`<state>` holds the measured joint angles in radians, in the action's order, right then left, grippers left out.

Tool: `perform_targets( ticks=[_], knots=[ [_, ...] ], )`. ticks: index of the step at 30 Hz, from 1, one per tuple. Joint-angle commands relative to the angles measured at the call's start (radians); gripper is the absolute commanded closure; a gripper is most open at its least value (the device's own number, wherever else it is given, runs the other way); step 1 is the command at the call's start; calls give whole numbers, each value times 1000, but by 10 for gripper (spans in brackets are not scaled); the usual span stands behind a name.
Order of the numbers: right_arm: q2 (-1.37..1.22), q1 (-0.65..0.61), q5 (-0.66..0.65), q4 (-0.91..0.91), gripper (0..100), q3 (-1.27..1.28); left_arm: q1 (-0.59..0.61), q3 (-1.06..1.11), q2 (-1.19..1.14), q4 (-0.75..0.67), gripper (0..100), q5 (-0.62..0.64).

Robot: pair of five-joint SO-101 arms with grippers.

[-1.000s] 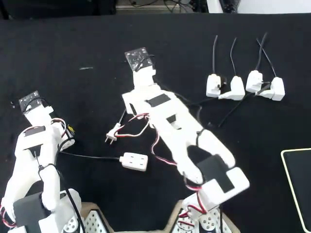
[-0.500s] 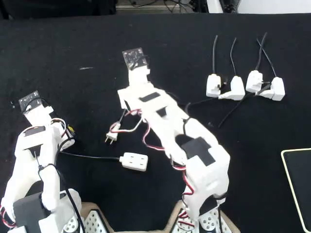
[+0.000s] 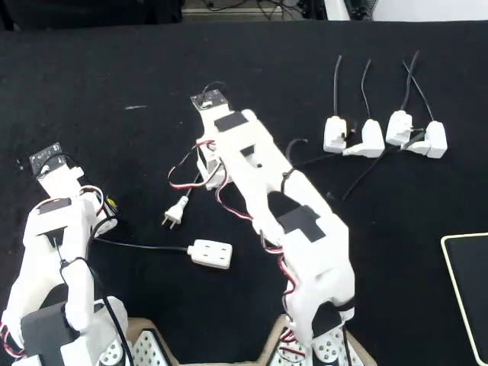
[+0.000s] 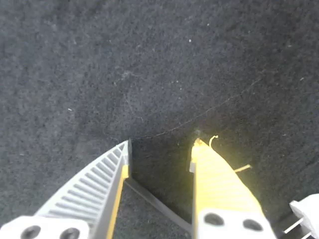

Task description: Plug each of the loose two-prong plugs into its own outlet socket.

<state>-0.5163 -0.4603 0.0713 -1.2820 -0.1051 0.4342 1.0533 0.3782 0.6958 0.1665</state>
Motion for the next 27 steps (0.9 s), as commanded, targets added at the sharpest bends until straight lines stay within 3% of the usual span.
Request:
perform_targets(
  ticks=[1,6,17,22,27],
  knots=[
    [94,14,-12,32,978,-61,-12,-22,14,-3,795,9],
    [41,-20,-12,250,973,-21,-12,-22,14,-3,795,9],
    [-124,-18,-20,296,977,-213,-12,-22,14,-3,795,9],
    [-216,-18,-20,264,977,-271,-12,-22,14,-3,795,9],
    [-269,-21,-20,49,977,-334,-10,-22,15,-2,795,9]
  ],
)
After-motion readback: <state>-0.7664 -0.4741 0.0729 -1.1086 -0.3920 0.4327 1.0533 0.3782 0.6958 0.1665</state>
